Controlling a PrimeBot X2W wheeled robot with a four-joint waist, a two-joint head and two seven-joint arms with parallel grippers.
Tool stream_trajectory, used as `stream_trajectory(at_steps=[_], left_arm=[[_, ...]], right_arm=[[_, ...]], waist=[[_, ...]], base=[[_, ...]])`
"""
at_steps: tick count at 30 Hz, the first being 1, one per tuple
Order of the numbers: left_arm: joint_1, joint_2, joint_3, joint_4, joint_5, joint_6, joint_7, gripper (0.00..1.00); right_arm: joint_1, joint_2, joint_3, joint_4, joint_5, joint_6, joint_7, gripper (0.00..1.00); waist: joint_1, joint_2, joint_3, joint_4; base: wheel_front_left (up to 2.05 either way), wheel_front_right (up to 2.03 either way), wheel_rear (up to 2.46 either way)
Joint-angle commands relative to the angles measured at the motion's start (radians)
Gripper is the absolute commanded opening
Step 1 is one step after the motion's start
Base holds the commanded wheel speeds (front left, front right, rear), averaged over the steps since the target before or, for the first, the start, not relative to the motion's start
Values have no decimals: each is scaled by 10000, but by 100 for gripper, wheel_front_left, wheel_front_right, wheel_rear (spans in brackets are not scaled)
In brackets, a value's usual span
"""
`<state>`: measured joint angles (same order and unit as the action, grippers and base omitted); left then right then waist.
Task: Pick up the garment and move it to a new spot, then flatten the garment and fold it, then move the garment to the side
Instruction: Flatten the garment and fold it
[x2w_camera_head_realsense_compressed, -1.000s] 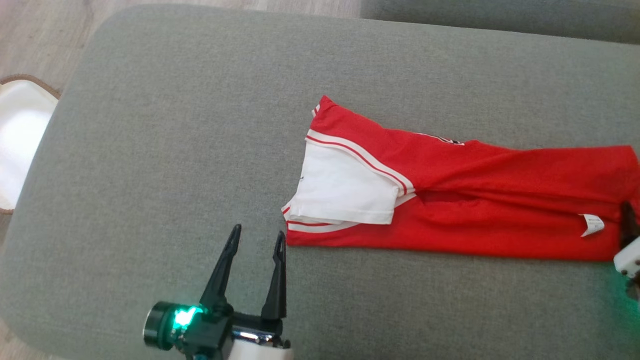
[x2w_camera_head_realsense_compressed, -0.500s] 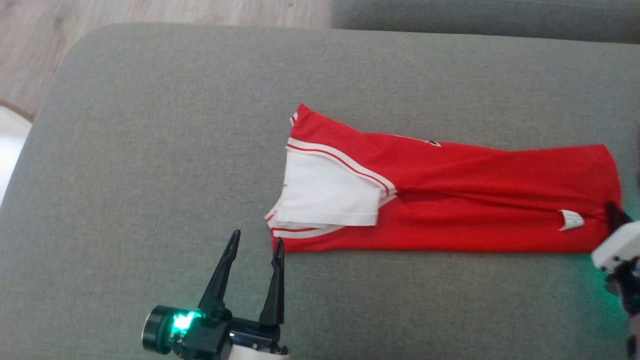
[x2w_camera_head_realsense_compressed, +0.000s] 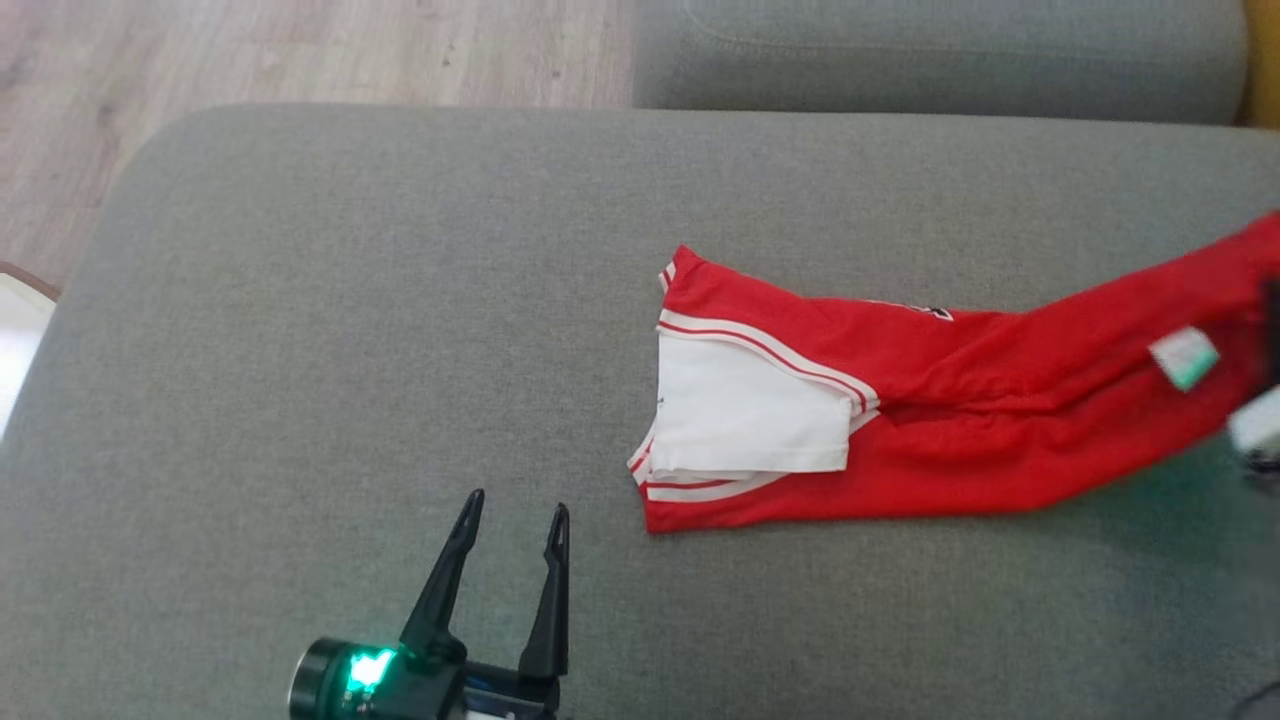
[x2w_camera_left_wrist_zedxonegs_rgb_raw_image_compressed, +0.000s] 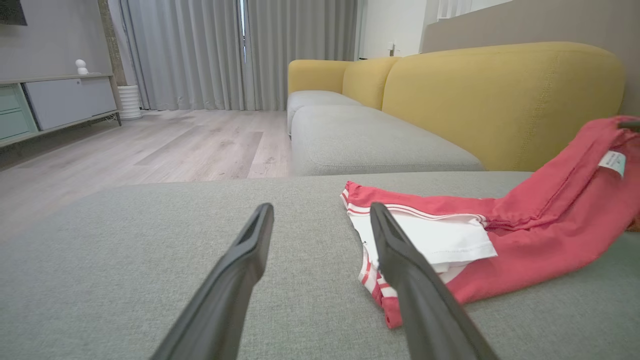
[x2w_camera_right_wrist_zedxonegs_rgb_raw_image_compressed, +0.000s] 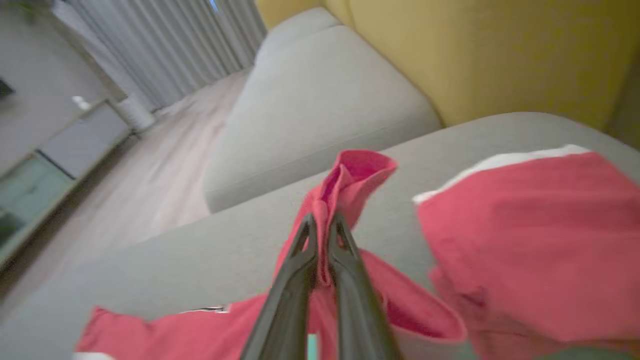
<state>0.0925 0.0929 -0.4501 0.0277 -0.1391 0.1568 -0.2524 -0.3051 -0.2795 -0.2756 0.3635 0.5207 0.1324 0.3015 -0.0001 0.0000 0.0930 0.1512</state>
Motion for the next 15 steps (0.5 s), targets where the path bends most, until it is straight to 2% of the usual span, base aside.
stream_trajectory(at_steps=[1,4,8,11,15], left_arm=[[-199,-117,386,-292,97,-38,-93,100],[-170,-147,405,-246,130,-154,-93,100],[-157,-199,442,-178,152,-247,-93,100],[-152,-241,428,-134,165,-313,-93,100],[-222,-285,410,-61,197,-410,-93,100]], right_arm=[[25,11,285,-640,205,-17,104,0],[351,737,735,-1876,741,-17,604,0],[608,1636,1283,-2962,821,-17,1155,0],[651,2059,1593,-3199,912,-17,1334,0],[434,2270,2090,-2943,1247,-17,1205,0]], waist=[[1,0,-71,58],[1,0,-180,211],[1,0,-263,485],[1,0,-270,728],[1,0,-219,1044]], base=[[0,0,0],[0,0,0],[0,0,0],[0,0,0],[0,0,0]])
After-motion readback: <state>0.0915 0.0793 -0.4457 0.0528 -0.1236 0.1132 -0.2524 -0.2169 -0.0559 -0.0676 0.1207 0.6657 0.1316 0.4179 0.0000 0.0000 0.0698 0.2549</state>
